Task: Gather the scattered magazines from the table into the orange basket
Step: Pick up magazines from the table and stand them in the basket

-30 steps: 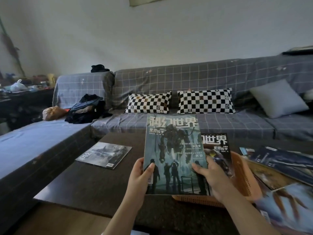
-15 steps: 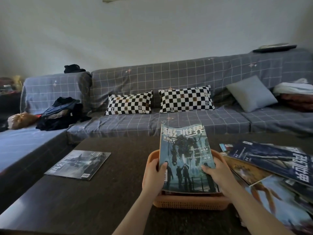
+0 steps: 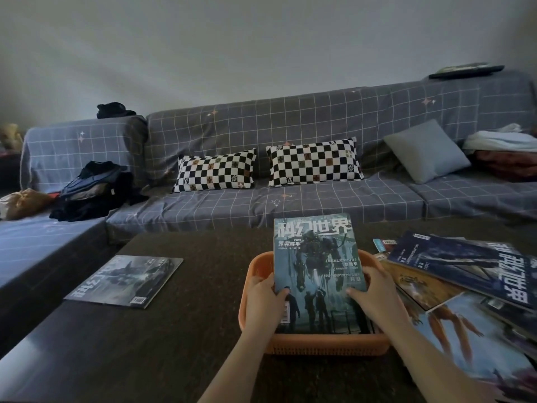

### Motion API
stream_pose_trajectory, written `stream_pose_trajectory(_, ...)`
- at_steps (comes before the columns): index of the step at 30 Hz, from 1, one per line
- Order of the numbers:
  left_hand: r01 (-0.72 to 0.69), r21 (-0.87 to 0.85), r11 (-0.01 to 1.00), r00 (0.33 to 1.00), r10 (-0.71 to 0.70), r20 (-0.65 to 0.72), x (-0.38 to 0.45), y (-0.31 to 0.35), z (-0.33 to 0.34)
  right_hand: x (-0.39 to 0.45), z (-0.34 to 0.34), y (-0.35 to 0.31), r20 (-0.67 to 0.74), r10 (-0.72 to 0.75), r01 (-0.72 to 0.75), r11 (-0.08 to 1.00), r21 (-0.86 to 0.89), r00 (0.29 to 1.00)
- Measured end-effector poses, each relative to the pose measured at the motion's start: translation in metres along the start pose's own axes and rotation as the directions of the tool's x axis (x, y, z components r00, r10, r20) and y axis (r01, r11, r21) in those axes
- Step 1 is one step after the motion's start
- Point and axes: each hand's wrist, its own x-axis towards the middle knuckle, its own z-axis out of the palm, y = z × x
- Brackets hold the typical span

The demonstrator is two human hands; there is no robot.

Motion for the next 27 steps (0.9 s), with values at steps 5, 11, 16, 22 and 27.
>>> stream_pose_trajectory(5,0.074,0.03,0.997,0.997,-0.075,0.026,-0.0049,0.0022,-0.0023,0.0034,0.0026,0.0038,0.104,0.124,-0.128,0.991,0.031,0.987)
stream_pose_trajectory(11,0.141,-0.031,0.989,0.989,-0.14,0.042,-0.0068,0.0041,-0.0032,0.0083,0.003,0.0071,0.143,0.148,-0.151,0.988,0.012,0.979)
stream_pose_trajectory(16,0.17,-0.067,0.983,0.985,-0.169,0.017,-0.0042,0.0016,-0.0011,0.0079,0.0015,0.0062,0.146,0.148,-0.161,0.984,0.076,0.978)
stream_pose_trajectory(22,0.174,-0.08,0.982,0.983,-0.169,0.07,-0.0046,0.0045,0.0015,0.0071,0.0017,0.0029,0.201,0.176,-0.184,0.983,0.023,0.964)
stream_pose_trajectory(27,0.183,-0.093,0.979,0.971,-0.165,0.174,-0.0043,0.0083,0.0004,0.0051,0.0005,-0.0009,0.248,0.215,-0.264,0.947,0.181,0.945)
